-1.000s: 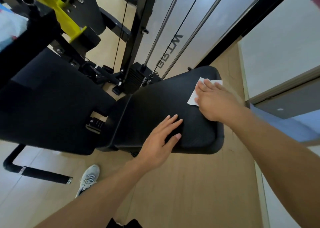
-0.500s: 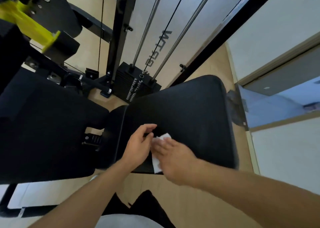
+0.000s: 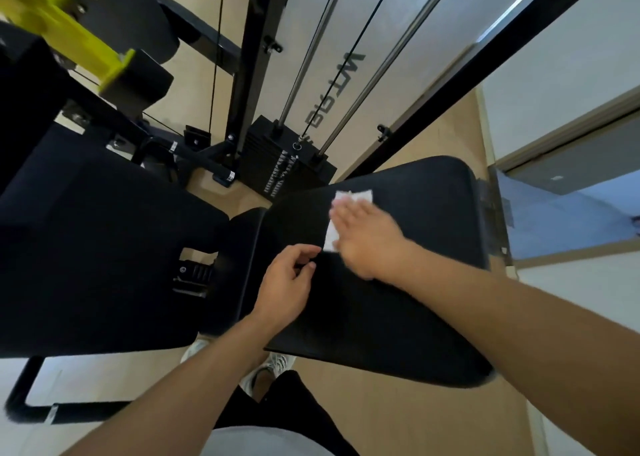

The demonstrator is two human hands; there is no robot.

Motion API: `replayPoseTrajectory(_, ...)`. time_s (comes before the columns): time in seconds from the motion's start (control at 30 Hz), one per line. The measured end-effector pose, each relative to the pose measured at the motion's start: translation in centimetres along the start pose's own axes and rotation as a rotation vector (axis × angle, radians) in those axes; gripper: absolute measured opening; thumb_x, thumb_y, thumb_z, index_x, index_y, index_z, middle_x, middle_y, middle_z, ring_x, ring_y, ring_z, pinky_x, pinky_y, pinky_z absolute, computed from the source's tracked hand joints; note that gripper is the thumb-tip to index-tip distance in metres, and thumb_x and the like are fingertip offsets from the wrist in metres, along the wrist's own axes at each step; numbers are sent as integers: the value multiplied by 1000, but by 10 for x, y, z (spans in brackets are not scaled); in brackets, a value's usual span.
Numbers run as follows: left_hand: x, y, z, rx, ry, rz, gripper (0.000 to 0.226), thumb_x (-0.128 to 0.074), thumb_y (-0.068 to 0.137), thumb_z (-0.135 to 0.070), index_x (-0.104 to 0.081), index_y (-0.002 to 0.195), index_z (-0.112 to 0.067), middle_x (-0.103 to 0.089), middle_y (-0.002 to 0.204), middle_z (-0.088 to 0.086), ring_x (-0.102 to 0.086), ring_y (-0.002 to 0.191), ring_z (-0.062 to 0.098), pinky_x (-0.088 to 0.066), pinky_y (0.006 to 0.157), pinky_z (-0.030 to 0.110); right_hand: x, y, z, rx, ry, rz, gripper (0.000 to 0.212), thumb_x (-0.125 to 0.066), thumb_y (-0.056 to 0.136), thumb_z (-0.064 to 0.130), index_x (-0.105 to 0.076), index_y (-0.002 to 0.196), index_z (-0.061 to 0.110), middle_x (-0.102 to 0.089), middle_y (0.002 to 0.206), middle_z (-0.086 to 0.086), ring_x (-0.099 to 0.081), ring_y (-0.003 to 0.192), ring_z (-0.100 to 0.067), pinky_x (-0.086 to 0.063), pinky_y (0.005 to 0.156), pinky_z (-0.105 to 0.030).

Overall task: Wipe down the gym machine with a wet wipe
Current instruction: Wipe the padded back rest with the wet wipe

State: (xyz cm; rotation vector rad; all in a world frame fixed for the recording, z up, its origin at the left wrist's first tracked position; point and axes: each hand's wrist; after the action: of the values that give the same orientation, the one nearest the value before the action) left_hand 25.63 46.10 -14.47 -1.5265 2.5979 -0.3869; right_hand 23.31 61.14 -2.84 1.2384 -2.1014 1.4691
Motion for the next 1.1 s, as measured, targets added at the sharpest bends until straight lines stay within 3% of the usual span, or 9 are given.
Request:
replayPoseTrajectory(0.13, 14, 5, 25, 153, 83, -55, 17, -57, 100, -15, -68, 107, -27, -67, 101, -6, -64, 96, 8, -55, 91, 39, -24, -55, 70, 440, -98, 151, 63, -20, 110, 38, -2, 161, 6, 7, 170, -11, 10, 156, -25, 1, 127, -43)
replayPoseTrajectory(0.2, 19, 4, 36, 170, 106, -89, 17, -58, 100, -16, -68, 108, -27, -67, 105, -7, -63, 100, 8, -53, 92, 34, -13, -34, 43, 385, -144, 108, 62, -21, 110, 38, -3, 162, 8, 4, 170, -10, 5, 157, -25, -1, 127, -43)
replayPoseTrajectory(0.37, 30, -9, 58, 223, 58, -122, 16, -59, 99, -18, -69, 103, -30, -69, 102, -13, -63, 99, 3, -53, 89, 30, 13, 55, -17, -41, -57, 76, 66, -20, 109, 42, -1, 162, 8, 4, 170, -11, 6, 157, -26, 1, 127, -43)
replayPoseTrajectory(0.53, 45, -20, 64, 225, -47, -271, 21, -58, 99, -13, -69, 96, -30, -71, 94, -12, -65, 88, -2, -51, 81, 21, -36, -1, 111, 438, -87, 206, 66, -27, 109, 37, 1, 161, 8, 9, 170, -11, 10, 156, -27, 1, 127, -44)
replayPoseTrajectory(0.6, 50, -20, 65, 223, -78, -294, 21, -58, 100, -14, -69, 96, -30, -72, 93, -12, -66, 86, 0, -52, 79, 22, -42, 0, 118, 544, -151, 247, 65, -27, 108, 35, -2, 162, 7, 6, 170, -13, 5, 157, -29, -3, 127, -44)
replayPoseTrajectory(0.7, 56, -19, 69, 222, -67, -255, 16, -59, 100, -19, -71, 101, -31, -72, 97, -13, -66, 94, 1, -52, 84, 24, -20, 56, 72, 302, -165, 95, 68, -27, 101, 35, -12, 160, 4, -10, 167, -19, -14, 153, -36, -17, 124, -49)
replayPoseTrajectory(0.83, 61, -21, 74, 222, -88, -243, 14, -58, 101, -25, -70, 104, -31, -73, 100, -13, -66, 96, 1, -52, 86, 24, 3, 109, 28, 50, -78, 150, 70, -28, 107, 41, 1, 162, 8, 8, 170, -11, 8, 156, -29, 2, 127, -45)
replayPoseTrajectory(1.03, 66, -29, 81, 251, -121, -319, 13, -58, 101, -25, -71, 105, -27, -72, 91, -11, -67, 85, 2, -53, 78, 24, -55, 49, 167, 453, -133, 232, 68, -30, 107, 41, -11, 161, 6, -7, 169, -17, -4, 156, -33, -7, 126, -47)
replayPoseTrajectory(1.1, 67, -31, 83, 268, -133, -327, 13, -58, 101, -26, -70, 104, -29, -72, 90, -10, -67, 83, 3, -53, 75, 24, -55, 50, 172, 531, -174, 290, 66, -29, 107, 38, -9, 161, 7, -4, 169, -15, -2, 156, -31, -5, 127, -46)
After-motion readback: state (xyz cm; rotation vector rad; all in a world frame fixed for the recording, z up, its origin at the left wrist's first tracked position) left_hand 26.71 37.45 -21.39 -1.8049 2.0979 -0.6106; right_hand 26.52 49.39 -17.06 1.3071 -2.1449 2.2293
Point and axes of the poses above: each hand's wrist, its own y-axis towards the middle knuckle, its own x-axis out of the back of the hand, z = x × y
